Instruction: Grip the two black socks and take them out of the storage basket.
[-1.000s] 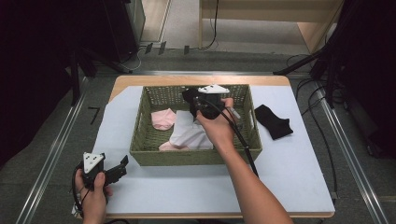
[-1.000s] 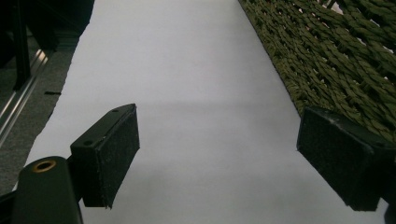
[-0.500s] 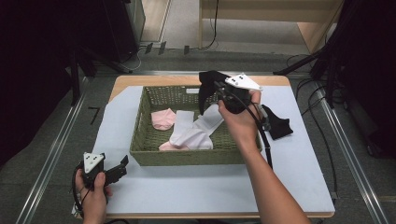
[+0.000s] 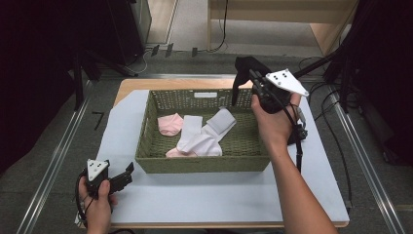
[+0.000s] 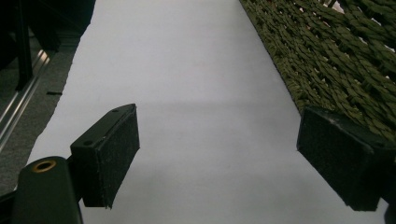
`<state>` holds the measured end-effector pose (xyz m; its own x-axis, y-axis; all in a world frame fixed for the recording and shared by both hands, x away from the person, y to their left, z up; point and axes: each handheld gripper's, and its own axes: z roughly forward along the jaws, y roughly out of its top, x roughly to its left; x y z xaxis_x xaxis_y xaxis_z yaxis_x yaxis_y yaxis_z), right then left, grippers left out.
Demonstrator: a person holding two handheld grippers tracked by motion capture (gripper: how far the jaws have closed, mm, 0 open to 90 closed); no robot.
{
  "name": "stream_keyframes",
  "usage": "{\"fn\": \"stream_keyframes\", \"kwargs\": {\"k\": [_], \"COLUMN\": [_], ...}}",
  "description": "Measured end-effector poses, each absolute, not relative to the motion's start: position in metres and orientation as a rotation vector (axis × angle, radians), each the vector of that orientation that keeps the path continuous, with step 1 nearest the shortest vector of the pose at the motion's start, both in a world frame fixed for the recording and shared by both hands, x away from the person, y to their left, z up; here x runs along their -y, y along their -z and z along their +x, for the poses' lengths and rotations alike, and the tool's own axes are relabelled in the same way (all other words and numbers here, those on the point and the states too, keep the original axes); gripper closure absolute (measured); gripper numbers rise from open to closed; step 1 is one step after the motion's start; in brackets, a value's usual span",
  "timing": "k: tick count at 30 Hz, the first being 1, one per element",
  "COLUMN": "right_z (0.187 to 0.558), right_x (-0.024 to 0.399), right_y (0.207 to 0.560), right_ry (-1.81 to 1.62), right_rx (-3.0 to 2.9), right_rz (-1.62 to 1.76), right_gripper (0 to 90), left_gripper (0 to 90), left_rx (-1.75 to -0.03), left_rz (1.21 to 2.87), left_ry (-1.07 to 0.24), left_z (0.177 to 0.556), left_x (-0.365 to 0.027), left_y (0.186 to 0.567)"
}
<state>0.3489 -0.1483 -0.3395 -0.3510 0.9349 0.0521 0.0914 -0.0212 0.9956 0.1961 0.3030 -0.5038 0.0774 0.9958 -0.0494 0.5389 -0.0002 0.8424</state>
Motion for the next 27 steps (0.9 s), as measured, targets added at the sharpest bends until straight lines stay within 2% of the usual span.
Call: {"fn": "stream_keyframes", "kwargs": {"k": [17, 20, 27], "right_z": [0.345, 0.345, 0.351], "right_x": [0.22, 0.227, 0.248], "right_y": [0.324, 0.328, 0.359], "right_ry": [-1.379, -1.365, -1.284], "right_rx": [-1.373, -1.364, -1.376], "right_rz": [1.144, 1.154, 1.233], "right_gripper": [88.4, 88.4, 88.4], "left_gripper": [14.1, 14.1, 14.1], "left_rx": [-1.553, -1.553, -1.555], "left_rz": [1.637, 1.635, 1.631], "left_ry": [-0.801, -0.802, -0.803], "left_z": [0.196, 0.196, 0.196], "left_x": [-0.303, -0.303, -0.303], "left_y": [0.504, 0.504, 0.504]}}
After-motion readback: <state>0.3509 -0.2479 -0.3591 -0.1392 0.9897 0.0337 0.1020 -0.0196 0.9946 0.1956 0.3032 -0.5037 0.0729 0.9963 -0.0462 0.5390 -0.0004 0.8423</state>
